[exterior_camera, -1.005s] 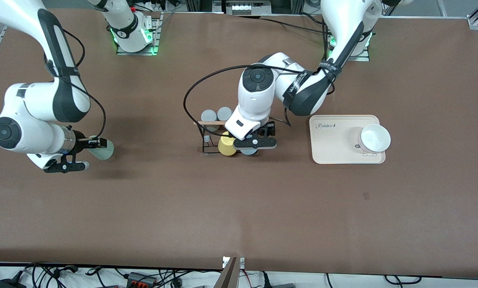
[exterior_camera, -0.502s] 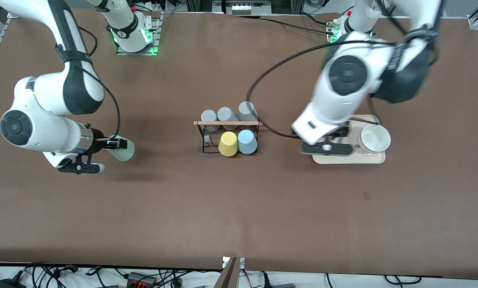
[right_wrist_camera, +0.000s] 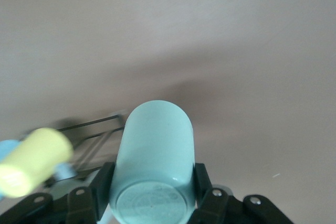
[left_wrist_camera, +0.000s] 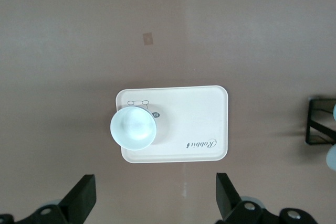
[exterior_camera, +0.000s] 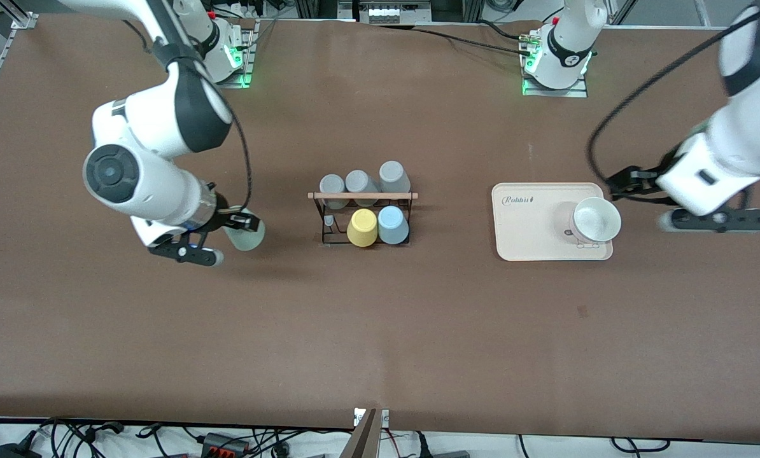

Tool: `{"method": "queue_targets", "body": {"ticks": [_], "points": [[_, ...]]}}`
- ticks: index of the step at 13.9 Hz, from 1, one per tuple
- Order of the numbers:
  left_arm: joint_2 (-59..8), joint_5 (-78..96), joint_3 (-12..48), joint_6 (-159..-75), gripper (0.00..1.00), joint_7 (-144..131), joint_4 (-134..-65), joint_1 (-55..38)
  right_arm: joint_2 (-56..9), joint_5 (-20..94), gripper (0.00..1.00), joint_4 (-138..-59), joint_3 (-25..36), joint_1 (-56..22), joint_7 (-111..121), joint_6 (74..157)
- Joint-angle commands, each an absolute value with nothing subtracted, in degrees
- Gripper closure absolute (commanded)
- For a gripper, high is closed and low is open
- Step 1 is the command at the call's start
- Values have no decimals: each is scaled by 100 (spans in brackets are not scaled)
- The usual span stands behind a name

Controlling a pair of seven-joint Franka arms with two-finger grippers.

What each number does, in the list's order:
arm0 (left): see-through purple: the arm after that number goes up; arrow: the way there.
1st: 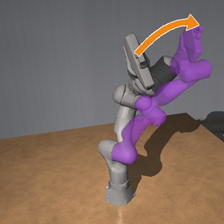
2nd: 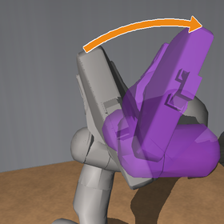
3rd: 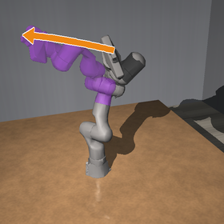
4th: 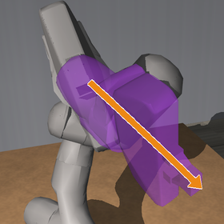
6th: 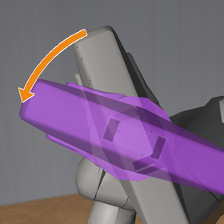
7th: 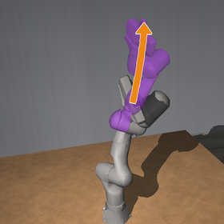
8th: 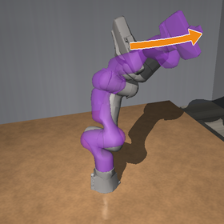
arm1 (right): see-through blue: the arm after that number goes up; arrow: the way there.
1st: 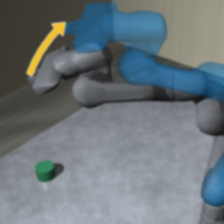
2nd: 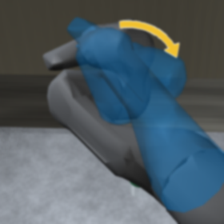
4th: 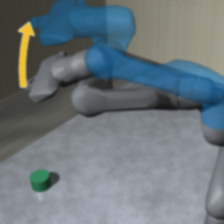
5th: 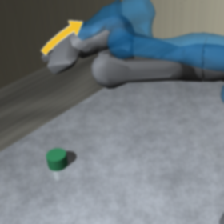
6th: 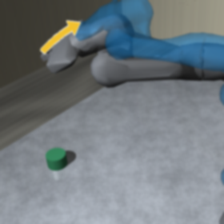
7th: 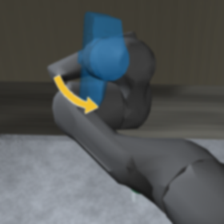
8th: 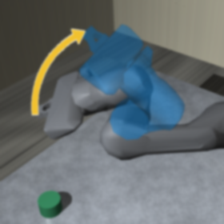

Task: Hang scattered cups on rack with three cups
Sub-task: 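Carry the teal cup to the rack with the right gripper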

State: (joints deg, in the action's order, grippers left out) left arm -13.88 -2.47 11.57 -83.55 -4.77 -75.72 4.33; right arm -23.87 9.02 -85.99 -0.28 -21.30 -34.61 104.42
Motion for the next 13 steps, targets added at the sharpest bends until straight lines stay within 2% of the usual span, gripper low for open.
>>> {"method": "queue_targets", "body": {"ticks": [1, 3, 4, 7, 13], "points": [[-452, 96, 488, -8934, 0, 419, -8749, 196, -2688, 1248, 72, -8096, 17, -2390, -4016, 10415], [208, 114, -261, -9525, 0, 439, -9752, -472, -2856, 1257, 72, -7928, 9, -2504, -4270, 10432], [281, 106, -307, -9632, 0, 474, -9886, -466, -2926, 1257, 72, -7919, 9, -2609, -4463, 10450], [220, 27, -308, -9624, 0, 440, -9835, -448, -3102, 1257, 72, -7849, 9, -2812, -4999, 10740], [149, 18, -264, -9536, 0, 518, -9581, -457, -3339, 1292, 72, -7690, 9, -3120, -5634, 10784]]}}
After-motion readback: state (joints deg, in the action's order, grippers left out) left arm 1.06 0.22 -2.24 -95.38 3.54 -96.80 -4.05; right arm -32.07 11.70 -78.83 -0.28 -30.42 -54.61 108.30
